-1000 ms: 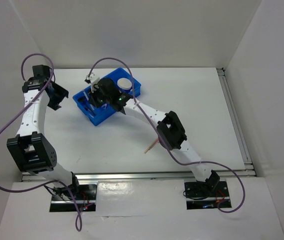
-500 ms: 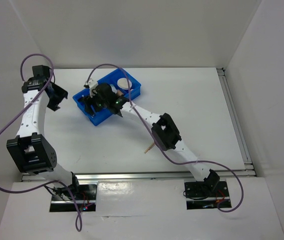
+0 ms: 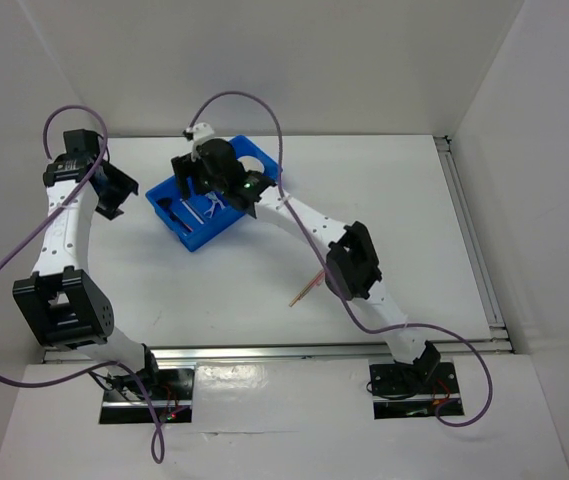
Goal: Organize the makeup
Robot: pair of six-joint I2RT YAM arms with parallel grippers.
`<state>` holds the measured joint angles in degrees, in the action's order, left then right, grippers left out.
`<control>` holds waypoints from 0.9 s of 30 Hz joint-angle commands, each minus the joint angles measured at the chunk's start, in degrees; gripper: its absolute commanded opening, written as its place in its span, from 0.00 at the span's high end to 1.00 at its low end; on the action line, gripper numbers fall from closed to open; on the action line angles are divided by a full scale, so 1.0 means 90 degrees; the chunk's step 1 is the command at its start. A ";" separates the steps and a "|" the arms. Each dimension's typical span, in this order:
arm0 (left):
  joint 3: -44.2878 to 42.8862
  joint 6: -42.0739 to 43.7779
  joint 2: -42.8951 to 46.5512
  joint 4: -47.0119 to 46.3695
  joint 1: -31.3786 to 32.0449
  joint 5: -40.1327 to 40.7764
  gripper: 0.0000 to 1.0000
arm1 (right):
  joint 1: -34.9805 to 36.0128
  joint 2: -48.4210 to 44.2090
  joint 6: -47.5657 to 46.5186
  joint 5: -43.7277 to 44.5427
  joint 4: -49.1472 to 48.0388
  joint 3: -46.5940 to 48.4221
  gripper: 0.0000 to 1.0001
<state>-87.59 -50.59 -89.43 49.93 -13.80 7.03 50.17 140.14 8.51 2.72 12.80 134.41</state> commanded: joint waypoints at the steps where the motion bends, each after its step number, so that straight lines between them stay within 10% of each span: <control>1: -0.0005 0.0347 -0.0034 -0.0391 -0.0039 -0.0379 0.33 | -0.0554 -0.0512 0.1352 0.0657 0.1209 0.0525 0.19; 14: 0.0513 0.0601 -0.1156 -0.0860 0.0029 -0.1581 0.26 | -0.2683 -0.0269 0.1779 -0.0117 0.2103 0.0241 0.04; 27: 0.0836 0.0601 -0.1908 -0.1407 0.0361 -0.1923 0.28 | -0.2928 0.0640 0.1183 -0.1397 0.1840 0.0632 0.04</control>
<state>-80.20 -46.41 -105.08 39.90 -11.07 -8.60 23.11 144.73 21.06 -7.84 30.06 136.97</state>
